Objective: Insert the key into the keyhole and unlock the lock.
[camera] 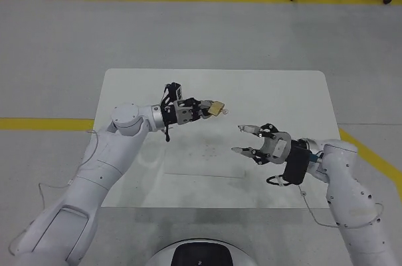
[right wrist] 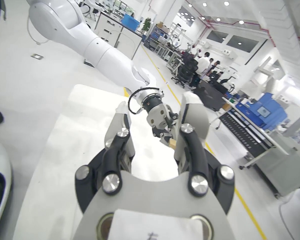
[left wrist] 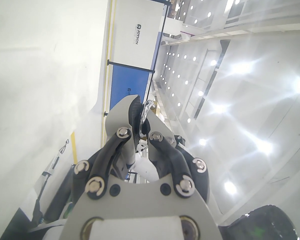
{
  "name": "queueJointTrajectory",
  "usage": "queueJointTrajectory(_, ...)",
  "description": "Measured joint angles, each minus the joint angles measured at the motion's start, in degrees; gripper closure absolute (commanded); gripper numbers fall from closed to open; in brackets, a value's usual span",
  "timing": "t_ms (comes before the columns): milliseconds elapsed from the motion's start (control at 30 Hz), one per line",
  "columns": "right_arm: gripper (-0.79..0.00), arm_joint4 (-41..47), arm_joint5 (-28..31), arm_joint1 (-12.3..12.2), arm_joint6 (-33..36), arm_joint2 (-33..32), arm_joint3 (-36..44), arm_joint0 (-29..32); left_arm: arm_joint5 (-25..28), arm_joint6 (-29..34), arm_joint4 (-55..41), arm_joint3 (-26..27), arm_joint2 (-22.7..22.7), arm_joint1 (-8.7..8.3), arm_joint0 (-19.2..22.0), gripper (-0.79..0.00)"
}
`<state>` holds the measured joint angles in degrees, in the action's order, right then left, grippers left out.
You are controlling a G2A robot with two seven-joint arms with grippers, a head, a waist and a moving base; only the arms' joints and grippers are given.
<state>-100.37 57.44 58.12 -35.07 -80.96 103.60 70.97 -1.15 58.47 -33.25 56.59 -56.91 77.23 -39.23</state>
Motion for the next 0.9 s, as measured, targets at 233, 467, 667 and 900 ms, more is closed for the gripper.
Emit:
queueJointTrajectory(233, 0.000, -18.4, 0.6, -3.3, 6.0, 8.9, 2.2, -3.6, -1.2, 5.3, 10.5, 4.2, -1.1, -2.06, -0.3, 0.000)
queueJointTrajectory(467, 0.000, -22.9, 0.6, -8.0, -0.2, 13.4, -0.5, -8.0, -1.4, 6.9, 14.4, 10.0, -2.4, -3.36, -2.8, 0.000)
queueJointTrajectory(667, 0.000, -19.4, 0.6, -9.8, 2.8, 16.7, -1.5, -11.7, -2.2, 5.1, 19.3, 13.9, -1.4, -3.83, -4.3, 0.000)
queueJointTrajectory(900, 0.000, -15.0, 0.6, -11.6, 7.8, 23.0, -1.9, -16.3, -3.2, 4.0, 20.9, 17.5, -1.4, -4.25, -5.8, 0.000)
